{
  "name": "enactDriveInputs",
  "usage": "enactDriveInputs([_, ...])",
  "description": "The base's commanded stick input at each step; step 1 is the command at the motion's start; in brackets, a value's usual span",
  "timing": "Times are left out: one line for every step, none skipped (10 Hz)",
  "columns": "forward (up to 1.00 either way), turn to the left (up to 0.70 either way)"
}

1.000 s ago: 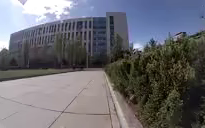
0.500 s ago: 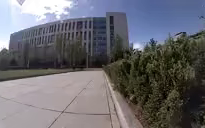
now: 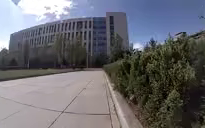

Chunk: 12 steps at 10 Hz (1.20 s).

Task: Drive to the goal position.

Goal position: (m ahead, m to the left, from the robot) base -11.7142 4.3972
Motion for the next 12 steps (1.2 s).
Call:
enactDriveInputs([0.05,0.00])
enactDriveInputs([0.04,0.00])
enactDriveInputs([0.04,0.00])
enactDriveInputs([0.04,0.00])
enactDriveInputs([0.04,0.00])
enactDriveInputs([0.04,0.00])
enactDriveInputs([0.04,0.00])
enactDriveInputs([0.04,0.00])
enactDriveInputs([0.04,0.00])
enactDriveInputs([0.04,0.00])
enactDriveInputs([0.05,0.00])
enactDriveInputs([0.04,0.00])
